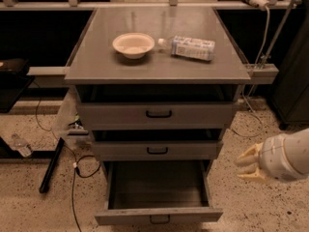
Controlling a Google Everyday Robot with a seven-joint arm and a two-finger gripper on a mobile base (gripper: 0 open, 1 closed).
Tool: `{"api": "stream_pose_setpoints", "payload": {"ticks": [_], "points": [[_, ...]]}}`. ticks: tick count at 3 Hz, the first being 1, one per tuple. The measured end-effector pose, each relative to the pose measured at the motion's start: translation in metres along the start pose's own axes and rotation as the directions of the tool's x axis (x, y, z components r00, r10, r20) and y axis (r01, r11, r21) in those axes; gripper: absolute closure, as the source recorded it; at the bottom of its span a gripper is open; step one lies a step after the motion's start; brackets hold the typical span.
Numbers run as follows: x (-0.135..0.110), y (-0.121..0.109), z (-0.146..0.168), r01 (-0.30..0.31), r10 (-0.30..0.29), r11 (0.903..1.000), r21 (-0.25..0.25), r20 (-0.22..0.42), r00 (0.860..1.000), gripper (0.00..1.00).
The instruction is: Close bottom drawer
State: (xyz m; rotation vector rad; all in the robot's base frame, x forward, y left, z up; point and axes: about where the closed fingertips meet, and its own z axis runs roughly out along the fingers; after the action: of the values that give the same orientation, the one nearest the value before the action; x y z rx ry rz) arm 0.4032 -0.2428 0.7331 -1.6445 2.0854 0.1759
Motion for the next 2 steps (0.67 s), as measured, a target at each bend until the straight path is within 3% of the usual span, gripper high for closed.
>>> {"api": "stream_pose_setpoints", "payload": {"ticks": [1,2], "points": [[0.001,-0.0023,0.0027,-0.002,0.002,0.9999,0.012,0.0,1.0,0.88],[0.0011,-0.0023,0.0028,-0.002,0.002,0.9999,0.012,0.0,1.0,1.0]]}}
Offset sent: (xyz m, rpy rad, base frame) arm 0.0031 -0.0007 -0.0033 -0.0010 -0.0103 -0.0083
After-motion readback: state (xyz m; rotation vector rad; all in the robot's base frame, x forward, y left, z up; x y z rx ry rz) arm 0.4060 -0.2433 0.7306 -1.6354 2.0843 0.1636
